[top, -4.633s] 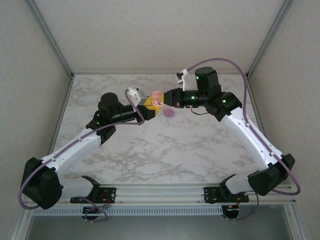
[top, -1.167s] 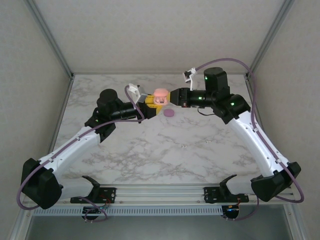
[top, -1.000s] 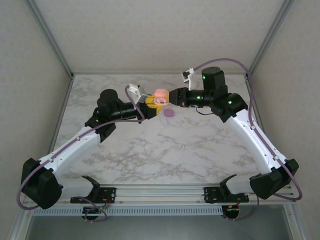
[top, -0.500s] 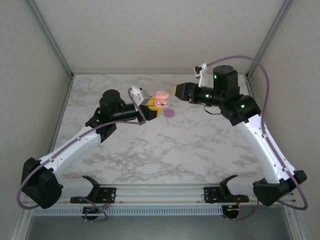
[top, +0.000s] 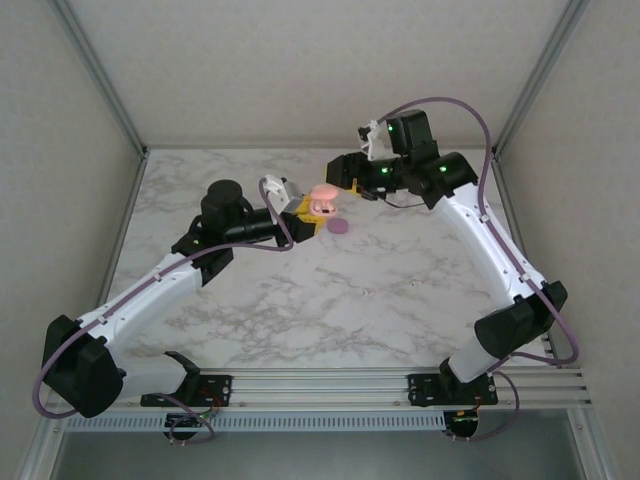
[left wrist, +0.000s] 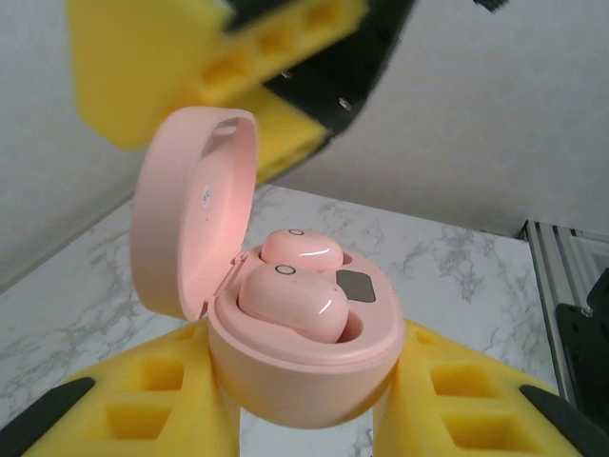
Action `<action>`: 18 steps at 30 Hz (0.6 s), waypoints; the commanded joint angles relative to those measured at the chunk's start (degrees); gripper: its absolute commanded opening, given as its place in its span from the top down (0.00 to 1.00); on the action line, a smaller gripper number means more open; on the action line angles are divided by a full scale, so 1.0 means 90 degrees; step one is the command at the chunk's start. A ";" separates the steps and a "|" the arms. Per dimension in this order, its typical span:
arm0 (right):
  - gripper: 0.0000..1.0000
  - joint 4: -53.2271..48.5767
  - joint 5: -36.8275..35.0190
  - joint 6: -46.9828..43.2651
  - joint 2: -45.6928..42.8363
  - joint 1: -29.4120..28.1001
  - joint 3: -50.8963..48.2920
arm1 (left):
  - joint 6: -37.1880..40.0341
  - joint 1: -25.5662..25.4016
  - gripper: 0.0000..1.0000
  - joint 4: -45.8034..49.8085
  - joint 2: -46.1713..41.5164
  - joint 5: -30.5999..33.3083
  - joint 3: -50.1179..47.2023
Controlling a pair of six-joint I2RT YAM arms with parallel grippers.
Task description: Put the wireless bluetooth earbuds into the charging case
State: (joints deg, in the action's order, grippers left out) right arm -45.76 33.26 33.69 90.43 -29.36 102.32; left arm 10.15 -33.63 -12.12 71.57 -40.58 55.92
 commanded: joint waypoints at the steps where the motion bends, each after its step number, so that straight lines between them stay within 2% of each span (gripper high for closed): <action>1: 0.42 -0.0187 0.0682 -0.0206 -0.0364 0.0020 -0.0321 | -0.0318 -0.0053 0.76 -0.0558 -0.0073 0.0260 0.0251; 5: 0.40 0.0443 0.0843 0.0133 -0.0890 0.0047 -0.1170 | -0.0497 -0.0053 0.76 -0.0773 -0.0006 0.0319 0.0261; 11: 0.38 0.2206 0.1736 0.1374 -0.1189 0.0202 -0.2184 | -0.0673 -0.0053 0.75 -0.1012 0.0092 0.0053 0.0312; 14: 0.39 0.3550 0.2394 0.2296 -0.1112 0.0208 -0.2629 | -0.0821 -0.0058 0.75 -0.1194 0.0150 0.0068 0.0320; 18: 0.44 0.4681 0.2706 0.3157 -0.0956 0.0207 -0.3017 | -0.0943 -0.0059 0.75 -0.1396 0.0235 0.0082 0.0346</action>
State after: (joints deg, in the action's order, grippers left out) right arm -15.27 52.36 53.56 80.47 -27.38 77.23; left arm 3.75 -33.76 -19.07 73.47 -38.85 56.58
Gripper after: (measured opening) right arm 0.568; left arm 0.334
